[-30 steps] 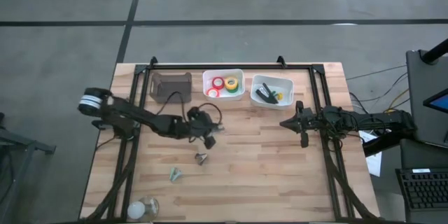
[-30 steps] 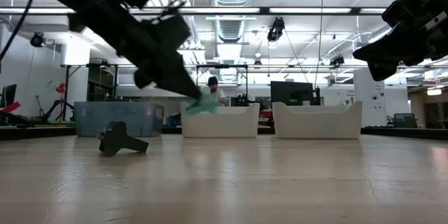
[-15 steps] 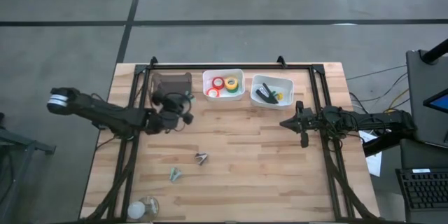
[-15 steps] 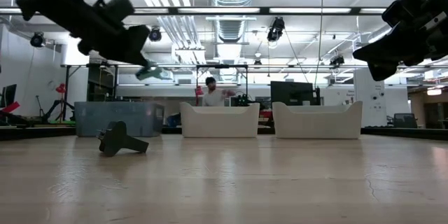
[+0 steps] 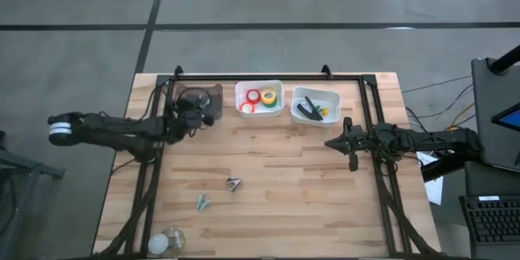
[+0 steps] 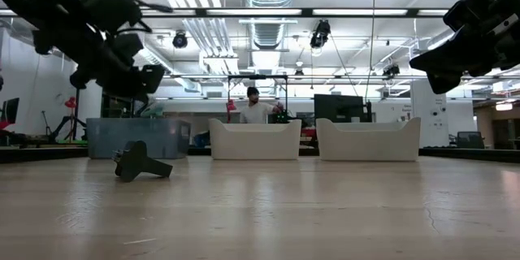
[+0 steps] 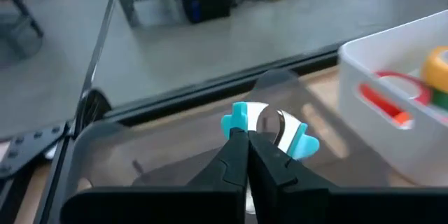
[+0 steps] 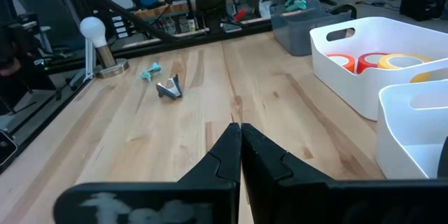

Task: Pick and place Stapler, Stapler remover, tape
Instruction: Put the top right blue staple remover into the black bin

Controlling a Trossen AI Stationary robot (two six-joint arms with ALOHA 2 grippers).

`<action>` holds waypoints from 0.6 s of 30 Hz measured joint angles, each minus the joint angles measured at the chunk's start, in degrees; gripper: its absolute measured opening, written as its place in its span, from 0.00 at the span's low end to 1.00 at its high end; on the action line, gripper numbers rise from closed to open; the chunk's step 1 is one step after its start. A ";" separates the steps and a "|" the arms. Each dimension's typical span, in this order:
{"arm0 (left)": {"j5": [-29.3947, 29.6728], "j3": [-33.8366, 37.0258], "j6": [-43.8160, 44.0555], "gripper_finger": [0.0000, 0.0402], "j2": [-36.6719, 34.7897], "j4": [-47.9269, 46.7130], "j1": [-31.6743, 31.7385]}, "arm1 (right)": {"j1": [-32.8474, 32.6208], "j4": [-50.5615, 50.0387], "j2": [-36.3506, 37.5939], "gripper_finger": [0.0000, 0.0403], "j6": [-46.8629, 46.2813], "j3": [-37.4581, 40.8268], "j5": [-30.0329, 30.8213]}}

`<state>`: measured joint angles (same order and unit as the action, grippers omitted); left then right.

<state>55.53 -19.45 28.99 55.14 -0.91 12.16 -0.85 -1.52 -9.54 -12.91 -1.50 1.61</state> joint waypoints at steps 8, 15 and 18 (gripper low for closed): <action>-9.42 0.03 -0.52 0.01 1.19 0.34 9.10 | 0.01 0.00 -0.02 0.02 0.01 0.00 0.00; -10.80 0.03 -4.88 0.01 3.73 -0.40 11.44 | -0.02 0.00 0.00 0.02 0.02 0.00 0.00; -11.16 0.03 -3.70 0.01 5.31 -0.40 11.89 | 0.01 0.00 -0.02 0.02 0.00 0.00 0.00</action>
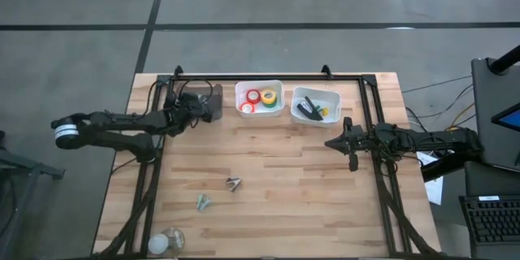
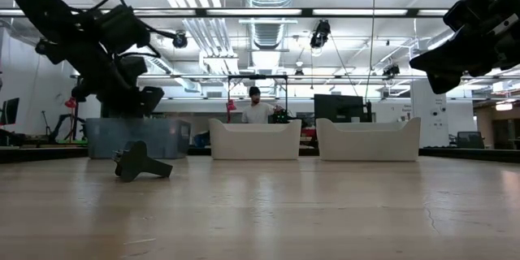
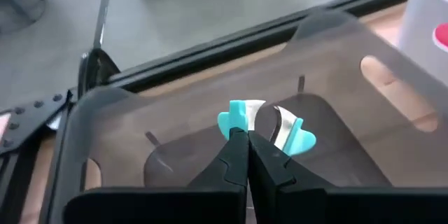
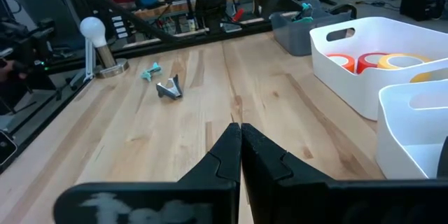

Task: Pick and place Stapler, Stapler remover, tape
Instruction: Put the top right blue staple remover into the black bin, then put the black staple remover into the black bin

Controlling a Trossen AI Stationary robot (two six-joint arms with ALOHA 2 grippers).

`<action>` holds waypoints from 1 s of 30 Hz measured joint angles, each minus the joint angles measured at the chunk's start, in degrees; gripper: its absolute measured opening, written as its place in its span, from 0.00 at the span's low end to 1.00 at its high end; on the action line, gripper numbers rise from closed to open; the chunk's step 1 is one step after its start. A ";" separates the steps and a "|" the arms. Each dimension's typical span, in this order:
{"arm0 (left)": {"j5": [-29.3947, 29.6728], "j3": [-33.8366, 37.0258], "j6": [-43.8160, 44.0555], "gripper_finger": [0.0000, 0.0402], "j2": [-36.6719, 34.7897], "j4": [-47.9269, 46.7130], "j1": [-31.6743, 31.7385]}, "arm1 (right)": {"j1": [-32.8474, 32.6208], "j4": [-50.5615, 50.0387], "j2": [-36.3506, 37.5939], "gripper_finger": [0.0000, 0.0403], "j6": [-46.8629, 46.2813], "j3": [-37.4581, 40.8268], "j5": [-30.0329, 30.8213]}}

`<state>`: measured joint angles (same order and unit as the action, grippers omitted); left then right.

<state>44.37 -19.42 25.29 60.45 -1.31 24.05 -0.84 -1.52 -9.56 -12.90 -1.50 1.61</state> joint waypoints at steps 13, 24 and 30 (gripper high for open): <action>-3.05 -0.22 0.67 0.05 3.20 0.57 0.62 | -0.01 0.00 0.02 0.02 0.01 0.00 -0.01; -0.38 -3.88 -2.71 0.11 3.12 0.66 0.60 | 0.00 0.00 0.02 0.02 0.02 0.00 0.00; -4.35 -7.31 -4.71 0.20 3.10 0.61 0.47 | -0.01 0.00 0.02 0.02 0.02 0.00 0.00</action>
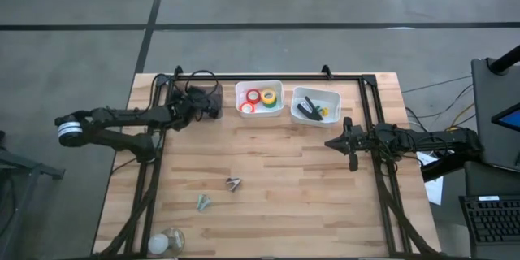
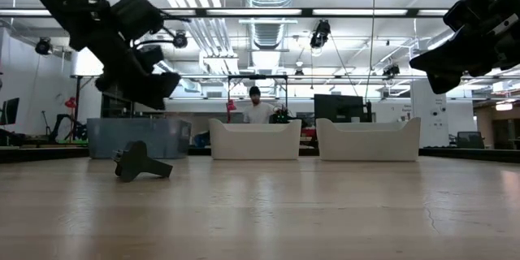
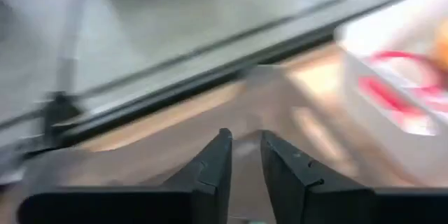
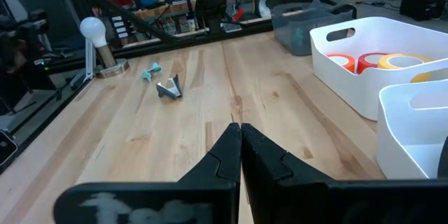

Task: Pick and place Stapler, Stapler remover, tape
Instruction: Put the black staple remover into the black bin

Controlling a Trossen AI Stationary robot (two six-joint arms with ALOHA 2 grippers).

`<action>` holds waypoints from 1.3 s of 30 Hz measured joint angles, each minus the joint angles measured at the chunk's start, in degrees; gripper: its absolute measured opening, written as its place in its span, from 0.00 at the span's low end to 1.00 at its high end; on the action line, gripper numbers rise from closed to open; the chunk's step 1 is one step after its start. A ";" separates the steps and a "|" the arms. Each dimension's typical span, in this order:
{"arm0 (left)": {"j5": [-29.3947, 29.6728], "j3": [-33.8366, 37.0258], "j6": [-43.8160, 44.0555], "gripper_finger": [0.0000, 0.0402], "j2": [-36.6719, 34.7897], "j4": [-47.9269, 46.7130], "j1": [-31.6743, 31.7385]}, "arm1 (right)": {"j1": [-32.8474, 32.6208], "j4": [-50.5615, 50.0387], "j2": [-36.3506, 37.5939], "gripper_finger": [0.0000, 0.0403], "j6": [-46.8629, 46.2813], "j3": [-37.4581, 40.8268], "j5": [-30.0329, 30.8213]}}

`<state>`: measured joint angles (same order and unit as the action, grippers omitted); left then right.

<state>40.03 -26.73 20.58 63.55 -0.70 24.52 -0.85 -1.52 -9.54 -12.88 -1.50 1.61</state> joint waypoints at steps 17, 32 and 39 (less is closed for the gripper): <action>-44.56 -4.01 0.51 0.41 -0.26 0.10 -20.78 | -0.01 0.00 0.00 0.02 -0.01 0.00 -0.01; -37.01 -3.95 13.62 0.41 1.89 -2.77 -39.59 | -0.01 0.00 0.00 0.02 0.00 0.00 0.00; -34.43 -4.01 16.15 0.41 9.14 -2.62 -42.02 | 0.01 0.00 0.00 0.02 0.00 0.00 -0.02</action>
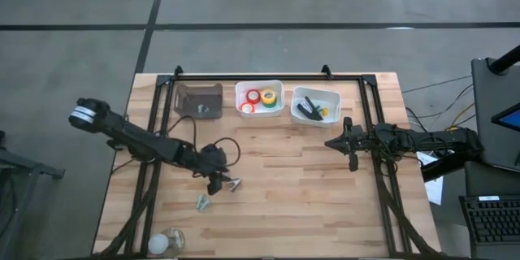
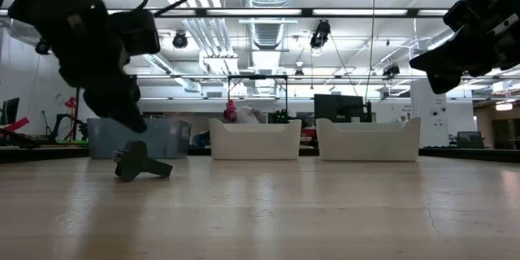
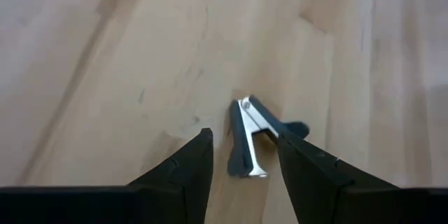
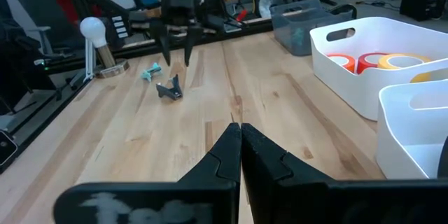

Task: Pick and place Stapler, Stapler remover, tape
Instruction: Put the black staple remover into the black bin

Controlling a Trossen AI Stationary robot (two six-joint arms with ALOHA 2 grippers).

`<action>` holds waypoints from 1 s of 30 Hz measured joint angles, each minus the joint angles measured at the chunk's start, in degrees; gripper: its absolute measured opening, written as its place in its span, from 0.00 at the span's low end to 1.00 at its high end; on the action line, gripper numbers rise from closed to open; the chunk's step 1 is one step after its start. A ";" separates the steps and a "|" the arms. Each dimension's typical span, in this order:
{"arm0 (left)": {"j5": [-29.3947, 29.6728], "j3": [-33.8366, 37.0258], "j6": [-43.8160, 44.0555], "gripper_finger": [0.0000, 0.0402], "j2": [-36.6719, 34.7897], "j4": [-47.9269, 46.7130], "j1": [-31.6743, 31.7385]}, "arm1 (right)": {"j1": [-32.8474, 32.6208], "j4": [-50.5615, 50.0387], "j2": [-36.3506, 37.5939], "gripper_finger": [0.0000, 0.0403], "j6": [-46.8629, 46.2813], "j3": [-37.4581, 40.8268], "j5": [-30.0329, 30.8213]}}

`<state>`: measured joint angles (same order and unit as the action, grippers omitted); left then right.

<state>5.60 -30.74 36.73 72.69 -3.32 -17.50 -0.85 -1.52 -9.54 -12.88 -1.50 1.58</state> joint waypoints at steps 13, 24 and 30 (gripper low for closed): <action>-0.54 -0.09 0.02 0.40 6.69 2.44 0.04 | 0.01 0.00 0.00 0.02 0.00 0.00 0.02; -0.58 -0.09 0.09 0.40 7.22 2.61 0.04 | -0.02 0.00 0.00 0.02 0.00 0.00 0.00; -1.07 -0.07 0.22 0.31 7.10 2.65 0.04 | -0.01 0.00 0.00 0.02 -0.02 0.00 0.00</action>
<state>4.52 -30.81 36.95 79.79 -0.67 -17.45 -0.86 -1.52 -9.54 -12.91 -1.50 1.58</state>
